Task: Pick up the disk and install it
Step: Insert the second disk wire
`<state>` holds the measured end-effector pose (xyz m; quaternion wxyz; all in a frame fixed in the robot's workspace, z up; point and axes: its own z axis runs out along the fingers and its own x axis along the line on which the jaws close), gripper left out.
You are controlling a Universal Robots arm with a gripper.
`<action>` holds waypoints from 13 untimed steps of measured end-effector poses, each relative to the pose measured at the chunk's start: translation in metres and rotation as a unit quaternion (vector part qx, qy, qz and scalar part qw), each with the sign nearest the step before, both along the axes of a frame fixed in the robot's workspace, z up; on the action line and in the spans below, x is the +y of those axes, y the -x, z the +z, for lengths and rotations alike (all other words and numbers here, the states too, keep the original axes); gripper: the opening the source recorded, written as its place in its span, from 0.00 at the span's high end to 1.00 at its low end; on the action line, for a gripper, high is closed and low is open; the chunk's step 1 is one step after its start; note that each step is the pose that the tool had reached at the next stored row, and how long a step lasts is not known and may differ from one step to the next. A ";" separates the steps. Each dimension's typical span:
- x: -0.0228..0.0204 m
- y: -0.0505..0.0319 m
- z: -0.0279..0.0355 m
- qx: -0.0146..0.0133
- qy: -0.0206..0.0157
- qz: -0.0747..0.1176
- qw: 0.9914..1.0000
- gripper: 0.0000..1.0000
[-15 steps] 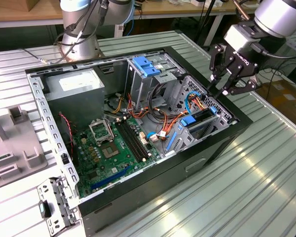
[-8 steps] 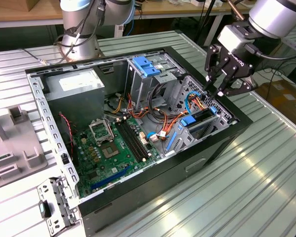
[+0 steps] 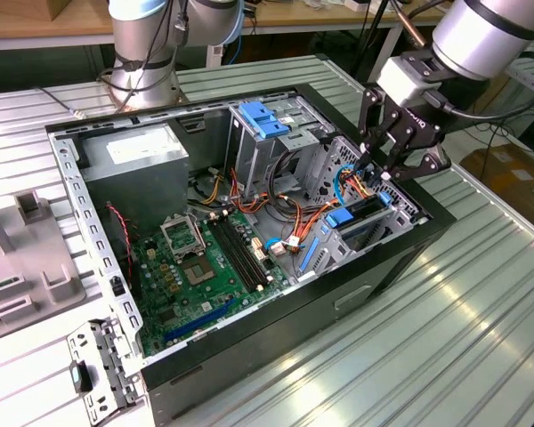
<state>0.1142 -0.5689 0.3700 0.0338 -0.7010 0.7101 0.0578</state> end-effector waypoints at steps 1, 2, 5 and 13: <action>-0.0002 0.0000 -0.0007 0.000 0.000 0.000 1.000 0.64; -0.0002 0.0000 -0.0013 0.000 0.000 0.000 1.000 0.64; -0.0002 0.0000 -0.0015 0.000 0.000 0.000 1.000 0.64; -0.0002 -0.0001 -0.0018 0.000 0.000 0.000 1.000 0.78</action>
